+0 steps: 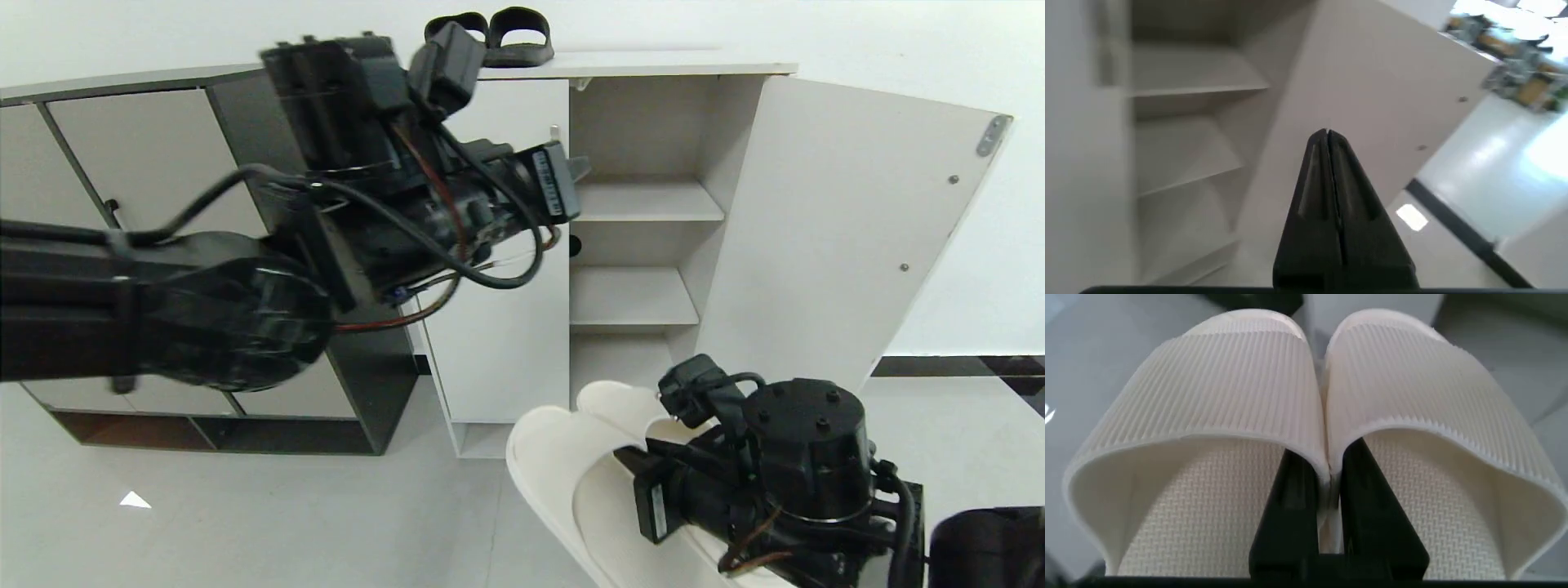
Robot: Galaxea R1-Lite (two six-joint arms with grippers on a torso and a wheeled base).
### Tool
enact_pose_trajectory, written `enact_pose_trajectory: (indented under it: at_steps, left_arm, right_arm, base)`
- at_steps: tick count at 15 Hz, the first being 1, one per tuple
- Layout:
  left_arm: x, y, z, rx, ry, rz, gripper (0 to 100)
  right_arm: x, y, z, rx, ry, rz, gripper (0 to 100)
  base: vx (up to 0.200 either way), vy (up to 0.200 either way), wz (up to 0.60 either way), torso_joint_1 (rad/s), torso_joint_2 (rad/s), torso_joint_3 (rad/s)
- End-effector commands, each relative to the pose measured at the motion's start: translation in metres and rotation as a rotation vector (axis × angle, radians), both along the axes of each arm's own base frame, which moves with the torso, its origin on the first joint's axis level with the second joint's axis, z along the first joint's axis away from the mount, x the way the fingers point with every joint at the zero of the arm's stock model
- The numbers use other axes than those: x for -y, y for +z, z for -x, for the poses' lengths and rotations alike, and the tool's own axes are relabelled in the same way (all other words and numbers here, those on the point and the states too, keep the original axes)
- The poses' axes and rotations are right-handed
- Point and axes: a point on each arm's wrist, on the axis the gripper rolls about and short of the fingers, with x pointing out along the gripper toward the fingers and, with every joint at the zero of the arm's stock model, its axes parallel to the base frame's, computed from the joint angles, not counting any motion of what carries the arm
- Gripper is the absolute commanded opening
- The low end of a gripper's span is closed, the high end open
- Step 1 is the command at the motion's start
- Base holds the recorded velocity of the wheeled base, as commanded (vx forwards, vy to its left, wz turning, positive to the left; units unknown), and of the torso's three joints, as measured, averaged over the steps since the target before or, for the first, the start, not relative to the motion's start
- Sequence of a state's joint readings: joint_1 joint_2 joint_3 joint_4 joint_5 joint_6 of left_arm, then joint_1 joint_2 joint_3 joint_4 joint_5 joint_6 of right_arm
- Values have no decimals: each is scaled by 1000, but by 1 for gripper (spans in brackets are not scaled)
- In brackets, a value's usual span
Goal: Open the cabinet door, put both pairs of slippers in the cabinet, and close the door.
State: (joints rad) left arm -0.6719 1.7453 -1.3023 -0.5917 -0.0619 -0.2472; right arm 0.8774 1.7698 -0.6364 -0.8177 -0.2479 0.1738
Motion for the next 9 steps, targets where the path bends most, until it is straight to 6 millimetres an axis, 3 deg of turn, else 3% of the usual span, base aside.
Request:
enact_pose_trajectory:
  at_steps: [1,3,5,6,7,8,9]
  left_arm:
    - [-94,19,85,-14,284,-50,0]
    - [-149,5,154,-61,511,-70,0]
    - [-203,-35,209,-93,791,-168,0]
    - [-216,-66,237,-101,878,-167,0]
    - [-216,-66,237,-101,878,-167,0]
    - [-224,-132,271,-144,1058,-184,0]
    - [-224,-157,279,-162,1120,-187,0]
  right_arm:
    - [-8,1,-25,4,-112,-33,0]
    - [-4,-1,-41,17,-211,-19,0]
    - [0,-1,-50,30,-271,-11,0]
    - [1,1,-53,40,-292,-9,0]
    - [1,1,-53,40,-292,-9,0]
    - [1,1,-54,49,-312,0,0]
    - [1,0,-54,48,-313,1,0]
  base:
    - [0,0,0,0,0,0]
    - [0,0,0,0,0,0]
    - [0,0,0,0,0,0]
    - [0,0,0,0,0,0]
    - [0,0,0,0,0,0]
    - [0,0,0,0,0,0]
    - [0,0,0,0,0,0]
